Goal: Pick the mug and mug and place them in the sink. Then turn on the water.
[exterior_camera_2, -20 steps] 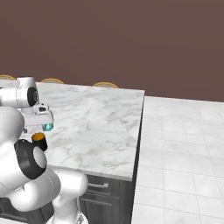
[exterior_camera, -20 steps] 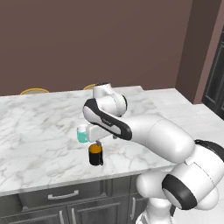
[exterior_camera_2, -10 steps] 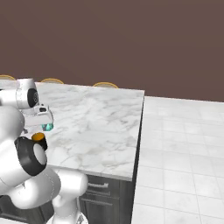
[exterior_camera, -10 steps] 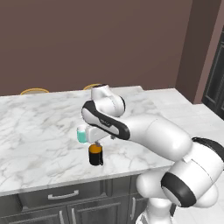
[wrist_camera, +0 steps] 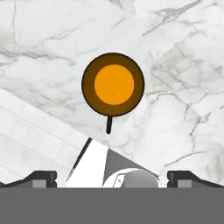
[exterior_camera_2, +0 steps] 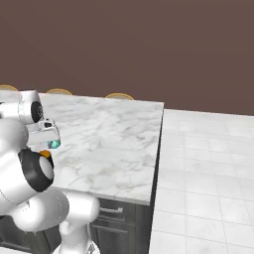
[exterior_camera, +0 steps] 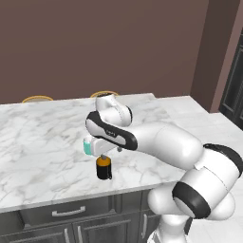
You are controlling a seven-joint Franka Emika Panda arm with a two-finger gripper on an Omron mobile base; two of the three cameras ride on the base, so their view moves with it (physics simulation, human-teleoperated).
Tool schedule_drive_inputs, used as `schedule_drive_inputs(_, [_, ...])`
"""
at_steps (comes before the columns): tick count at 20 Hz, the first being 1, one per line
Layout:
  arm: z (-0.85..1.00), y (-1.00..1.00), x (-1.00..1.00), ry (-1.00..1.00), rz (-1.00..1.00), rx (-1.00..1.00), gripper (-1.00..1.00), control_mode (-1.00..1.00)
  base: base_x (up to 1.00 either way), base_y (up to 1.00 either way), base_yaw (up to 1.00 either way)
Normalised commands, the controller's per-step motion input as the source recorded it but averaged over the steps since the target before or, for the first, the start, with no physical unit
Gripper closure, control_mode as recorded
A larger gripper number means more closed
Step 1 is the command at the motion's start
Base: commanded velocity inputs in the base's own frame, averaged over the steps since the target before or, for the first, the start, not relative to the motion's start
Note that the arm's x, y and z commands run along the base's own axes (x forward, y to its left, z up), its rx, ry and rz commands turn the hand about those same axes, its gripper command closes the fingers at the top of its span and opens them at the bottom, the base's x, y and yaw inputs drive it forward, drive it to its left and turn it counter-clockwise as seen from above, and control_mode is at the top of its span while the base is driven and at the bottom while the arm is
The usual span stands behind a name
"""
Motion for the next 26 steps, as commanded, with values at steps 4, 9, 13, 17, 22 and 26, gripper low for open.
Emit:
schedule_drive_inputs(4, [-0.08,0.06,0.0,0.0,0.03,0.0,-1.0,-1.0,0.0,0.0,0.0])
schedule_drive_inputs(9, [-0.12,0.16,0.04,0.0,0.0,0.0,-1.0,-1.0,0.0,0.0,0.0])
schedule_drive_inputs(13, [-0.09,0.1,0.03,0.0,0.0,0.0,-1.0,-1.0,0.0,0.0,0.0])
schedule_drive_inputs(17, [-0.12,0.06,0.03,-0.01,0.0,0.0,-1.0,-1.0,0.0,0.0,0.0])
schedule_drive_inputs(22, [-0.13,0.0,0.0,-0.05,0.0,0.0,-1.0,-1.0,0.0,0.0,0.0])
schedule_drive_inputs(26, [-0.16,0.0,0.0,-0.12,0.0,0.03,-1.0,-1.0,0.0,0.0,0.0])
